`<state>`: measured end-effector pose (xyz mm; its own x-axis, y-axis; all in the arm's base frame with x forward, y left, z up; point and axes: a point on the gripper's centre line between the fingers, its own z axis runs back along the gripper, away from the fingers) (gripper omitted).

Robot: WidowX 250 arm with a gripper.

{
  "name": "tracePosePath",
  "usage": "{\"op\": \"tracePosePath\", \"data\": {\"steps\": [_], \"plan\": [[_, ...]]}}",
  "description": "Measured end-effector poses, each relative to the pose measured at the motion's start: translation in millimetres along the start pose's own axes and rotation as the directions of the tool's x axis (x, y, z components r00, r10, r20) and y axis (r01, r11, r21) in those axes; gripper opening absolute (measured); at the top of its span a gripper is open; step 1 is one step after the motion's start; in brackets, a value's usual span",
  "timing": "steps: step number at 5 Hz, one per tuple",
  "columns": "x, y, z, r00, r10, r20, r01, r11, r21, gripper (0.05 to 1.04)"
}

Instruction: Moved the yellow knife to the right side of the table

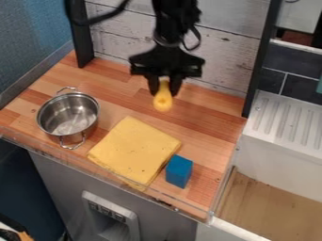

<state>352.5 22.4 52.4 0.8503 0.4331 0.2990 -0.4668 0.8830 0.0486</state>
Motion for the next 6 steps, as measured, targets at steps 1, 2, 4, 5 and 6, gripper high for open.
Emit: {"op": "tracePosePath", "data": {"steps": [1,2,4,5,6], "plan": [[-5,-33,-19,0.998,-0.056,-0.014,0.055,0.998,-0.016,0.357],[-12,-50,-31,0.996,-0.083,-0.026,0.083,0.996,-0.020,0.357],[-27,-70,-54,0.986,-0.156,-0.054,0.155,0.988,-0.025,0.357],[-29,-73,-58,0.982,-0.176,-0.063,0.174,0.984,-0.040,0.423],[-32,-78,-57,0.974,-0.214,-0.074,0.209,0.975,-0.075,0.726]]}}
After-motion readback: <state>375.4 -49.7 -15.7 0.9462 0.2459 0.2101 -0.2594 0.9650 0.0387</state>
